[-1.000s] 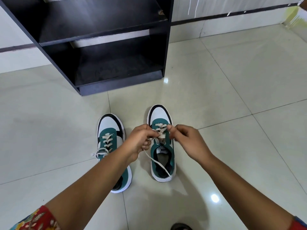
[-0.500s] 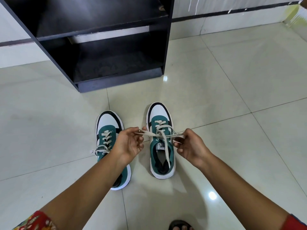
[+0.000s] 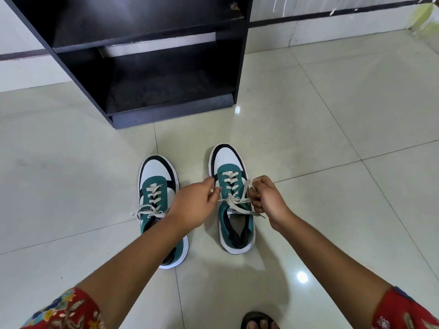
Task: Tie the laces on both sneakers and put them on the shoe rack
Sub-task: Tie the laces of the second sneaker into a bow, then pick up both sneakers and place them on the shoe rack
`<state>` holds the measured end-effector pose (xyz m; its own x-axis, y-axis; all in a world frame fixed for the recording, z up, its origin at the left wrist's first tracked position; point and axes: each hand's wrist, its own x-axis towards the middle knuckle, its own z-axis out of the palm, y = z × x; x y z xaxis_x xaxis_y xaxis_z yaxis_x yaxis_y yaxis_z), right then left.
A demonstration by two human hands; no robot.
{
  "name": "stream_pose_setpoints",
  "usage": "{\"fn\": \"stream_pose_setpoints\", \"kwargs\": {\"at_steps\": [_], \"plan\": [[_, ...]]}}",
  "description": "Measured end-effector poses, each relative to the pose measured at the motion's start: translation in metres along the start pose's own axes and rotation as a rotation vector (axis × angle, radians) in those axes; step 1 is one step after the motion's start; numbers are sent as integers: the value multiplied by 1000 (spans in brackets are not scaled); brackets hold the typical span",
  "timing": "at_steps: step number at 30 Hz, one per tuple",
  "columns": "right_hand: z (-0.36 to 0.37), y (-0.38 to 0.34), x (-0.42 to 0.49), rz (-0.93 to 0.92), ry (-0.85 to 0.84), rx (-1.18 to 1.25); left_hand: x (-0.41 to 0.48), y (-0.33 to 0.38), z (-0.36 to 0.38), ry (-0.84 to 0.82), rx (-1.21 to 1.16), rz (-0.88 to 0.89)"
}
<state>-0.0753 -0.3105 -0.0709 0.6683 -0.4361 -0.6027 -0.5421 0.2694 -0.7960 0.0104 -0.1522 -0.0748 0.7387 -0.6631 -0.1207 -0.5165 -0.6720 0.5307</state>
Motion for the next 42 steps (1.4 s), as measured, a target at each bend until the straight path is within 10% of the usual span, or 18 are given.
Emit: {"fn": "stream_pose_setpoints", "kwargs": {"at_steps": [17,28,34,42], "plan": [[-9,4,6,64,-2,-84,-4,-11,8,75,562,312],[-11,-11,3,51,-74,-36,-19,13,7,-60,52,-7],[-18,1,0,61,6,9,-19,13,4,123,412,422],[-28,10,-14,-281,127,-529,-30,-3,-20,125,451,465]]}}
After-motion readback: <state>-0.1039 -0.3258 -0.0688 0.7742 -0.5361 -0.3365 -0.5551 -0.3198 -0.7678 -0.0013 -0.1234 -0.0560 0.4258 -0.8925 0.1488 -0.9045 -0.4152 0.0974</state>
